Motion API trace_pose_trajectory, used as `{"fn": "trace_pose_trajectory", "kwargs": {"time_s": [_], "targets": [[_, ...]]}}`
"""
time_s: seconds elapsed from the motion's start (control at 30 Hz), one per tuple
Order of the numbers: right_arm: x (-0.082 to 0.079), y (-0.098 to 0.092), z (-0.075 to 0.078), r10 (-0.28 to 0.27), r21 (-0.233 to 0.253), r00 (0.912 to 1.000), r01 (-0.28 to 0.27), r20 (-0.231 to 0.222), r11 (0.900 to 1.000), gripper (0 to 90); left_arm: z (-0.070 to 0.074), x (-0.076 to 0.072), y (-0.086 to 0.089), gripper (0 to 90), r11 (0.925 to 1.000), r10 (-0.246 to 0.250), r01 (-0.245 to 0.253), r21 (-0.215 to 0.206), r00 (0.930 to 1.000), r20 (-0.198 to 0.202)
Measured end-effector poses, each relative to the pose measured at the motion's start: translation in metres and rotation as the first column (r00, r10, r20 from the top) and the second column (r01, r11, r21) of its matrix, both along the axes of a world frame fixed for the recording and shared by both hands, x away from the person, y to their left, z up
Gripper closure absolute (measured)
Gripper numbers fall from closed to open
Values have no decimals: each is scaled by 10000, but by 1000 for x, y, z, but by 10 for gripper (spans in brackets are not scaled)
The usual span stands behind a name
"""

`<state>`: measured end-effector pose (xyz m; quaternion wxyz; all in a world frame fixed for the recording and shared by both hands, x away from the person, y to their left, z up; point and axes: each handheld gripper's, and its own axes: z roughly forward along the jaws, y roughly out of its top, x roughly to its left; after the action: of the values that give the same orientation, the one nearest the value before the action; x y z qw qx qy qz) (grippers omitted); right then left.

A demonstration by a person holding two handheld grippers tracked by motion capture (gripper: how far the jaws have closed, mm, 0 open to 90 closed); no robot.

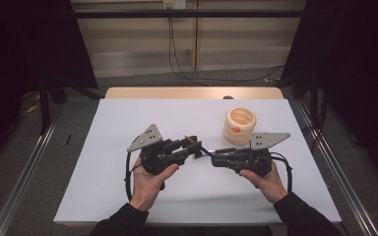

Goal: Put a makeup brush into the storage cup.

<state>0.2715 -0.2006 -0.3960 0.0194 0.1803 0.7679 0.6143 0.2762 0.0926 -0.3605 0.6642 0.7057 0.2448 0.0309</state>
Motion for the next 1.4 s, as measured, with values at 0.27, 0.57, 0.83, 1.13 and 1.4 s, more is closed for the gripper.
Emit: {"fn": "trace_pose_trajectory", "kwargs": {"time_s": [0.27,0.57,0.83,1.13,1.4], "targets": [[0,5,-5,228,-13,9997,-228,-80,9997,843,1,-1,0,800,9987,-335,325,-382,9991,-258],[1,7,-7,477,107,9986,-475,-245,9988,817,5,-5,-3,844,9953,-723,688,-680,9961,-505],[1,6,-7,493,155,9981,-487,-358,9987,574,6,-4,-1,845,9971,-587,568,-500,9975,-380],[1,5,-4,-295,311,9994,300,-165,9991,90,8,-5,0,844,9982,-520,513,-308,9984,-220],[-1,5,-3,-519,342,9985,513,164,9981,12,8,-4,0,844,9985,-536,534,-86,9982,-263]]}}
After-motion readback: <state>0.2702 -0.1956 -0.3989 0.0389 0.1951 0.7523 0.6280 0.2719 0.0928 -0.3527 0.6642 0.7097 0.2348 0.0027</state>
